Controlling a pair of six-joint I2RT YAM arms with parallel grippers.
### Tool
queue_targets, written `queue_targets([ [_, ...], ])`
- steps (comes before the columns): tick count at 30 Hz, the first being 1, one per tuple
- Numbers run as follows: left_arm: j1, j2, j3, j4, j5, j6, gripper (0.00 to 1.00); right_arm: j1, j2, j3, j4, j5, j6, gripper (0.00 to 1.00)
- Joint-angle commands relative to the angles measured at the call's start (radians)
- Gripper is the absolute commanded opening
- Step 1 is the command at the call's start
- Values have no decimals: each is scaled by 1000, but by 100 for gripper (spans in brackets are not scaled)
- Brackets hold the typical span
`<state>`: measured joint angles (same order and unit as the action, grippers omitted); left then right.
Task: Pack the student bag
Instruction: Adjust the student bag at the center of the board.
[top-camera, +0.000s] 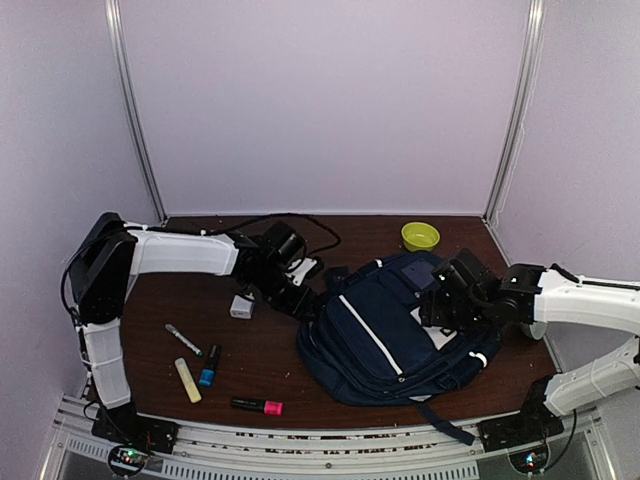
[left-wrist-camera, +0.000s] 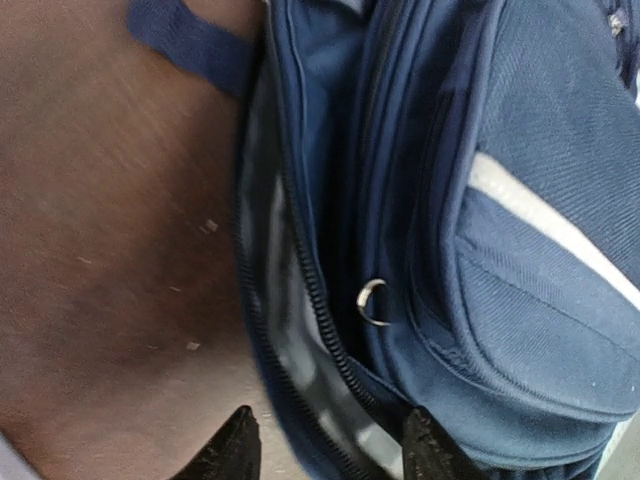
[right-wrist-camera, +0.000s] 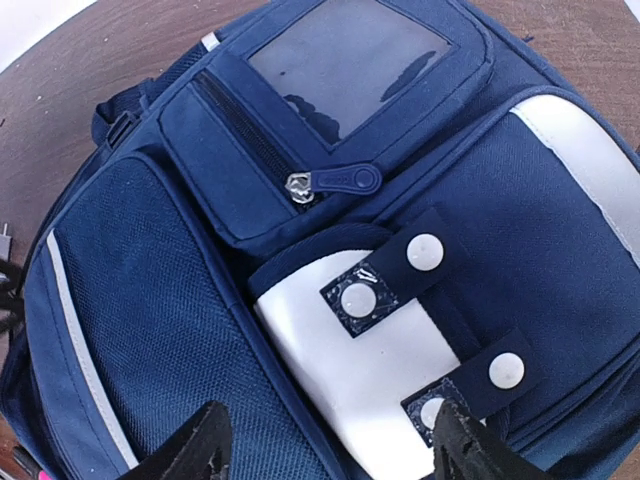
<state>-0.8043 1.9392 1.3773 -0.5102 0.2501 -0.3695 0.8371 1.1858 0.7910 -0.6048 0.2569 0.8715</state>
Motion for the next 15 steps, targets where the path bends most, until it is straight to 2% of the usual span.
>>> queue_targets([
  [1,-49,50,-15,44,87,-24,39,-31,43,9,29,-55,-21,70],
  [5,-62,70,-44,90,108,-57,10,-42,157,62,51,-122,-59,70],
  [7,-66,67,-69,108,103,-81,0,-42,226,97,57,-154,-71,69],
  [15,-166,-30,-271,208,87,-155,0,-42,409,245,56,-208,-83,68],
])
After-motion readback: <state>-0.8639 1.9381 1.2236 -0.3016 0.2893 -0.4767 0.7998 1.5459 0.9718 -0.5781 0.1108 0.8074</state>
